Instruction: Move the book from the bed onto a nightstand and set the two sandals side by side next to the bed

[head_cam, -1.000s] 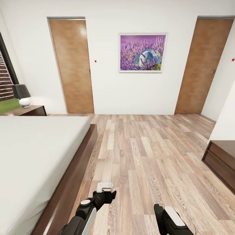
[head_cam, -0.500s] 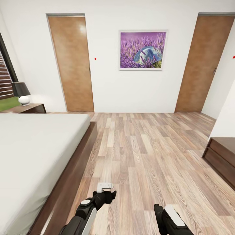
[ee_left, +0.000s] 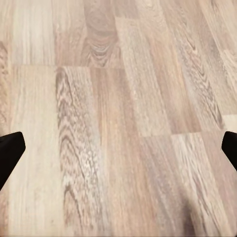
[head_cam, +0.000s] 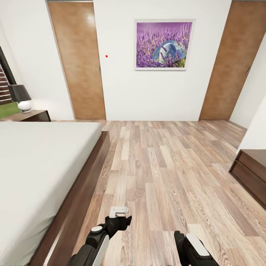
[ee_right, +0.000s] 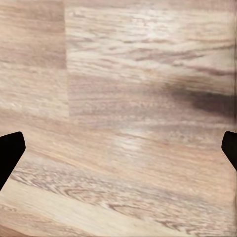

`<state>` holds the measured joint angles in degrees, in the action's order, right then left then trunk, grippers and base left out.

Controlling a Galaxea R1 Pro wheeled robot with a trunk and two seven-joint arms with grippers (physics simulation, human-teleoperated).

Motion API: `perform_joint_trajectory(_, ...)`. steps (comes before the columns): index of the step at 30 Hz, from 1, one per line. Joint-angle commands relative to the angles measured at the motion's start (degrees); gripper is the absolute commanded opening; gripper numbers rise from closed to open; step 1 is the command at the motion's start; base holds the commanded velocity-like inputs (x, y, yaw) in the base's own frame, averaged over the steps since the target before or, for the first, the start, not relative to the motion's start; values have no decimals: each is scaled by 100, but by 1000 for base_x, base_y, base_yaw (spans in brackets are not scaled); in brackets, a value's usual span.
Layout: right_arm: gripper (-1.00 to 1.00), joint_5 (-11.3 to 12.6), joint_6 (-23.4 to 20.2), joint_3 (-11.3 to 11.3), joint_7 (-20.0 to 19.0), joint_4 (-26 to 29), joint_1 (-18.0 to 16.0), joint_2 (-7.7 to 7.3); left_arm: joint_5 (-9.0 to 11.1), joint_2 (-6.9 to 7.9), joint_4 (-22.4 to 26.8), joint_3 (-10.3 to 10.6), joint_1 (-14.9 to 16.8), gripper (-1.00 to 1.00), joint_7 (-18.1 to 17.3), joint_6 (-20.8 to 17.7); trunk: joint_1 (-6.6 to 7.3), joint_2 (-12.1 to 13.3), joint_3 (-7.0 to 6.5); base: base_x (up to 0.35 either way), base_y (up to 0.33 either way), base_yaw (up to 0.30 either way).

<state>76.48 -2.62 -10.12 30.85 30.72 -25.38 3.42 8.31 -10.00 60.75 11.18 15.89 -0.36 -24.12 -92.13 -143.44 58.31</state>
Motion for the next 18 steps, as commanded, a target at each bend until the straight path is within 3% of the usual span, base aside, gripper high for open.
perform_joint_trajectory(1,100,-2,-28,-37,26,13,-2,7,48,0,7,-2,2,100,1,-31,-1,-4,29,0,0,0)
perform_joint_trajectory(18,100,-2,-32,-34,26,13,-2,6,48,0,7,-2,0,100,1,-31,-45,-27,405,0,0,0)
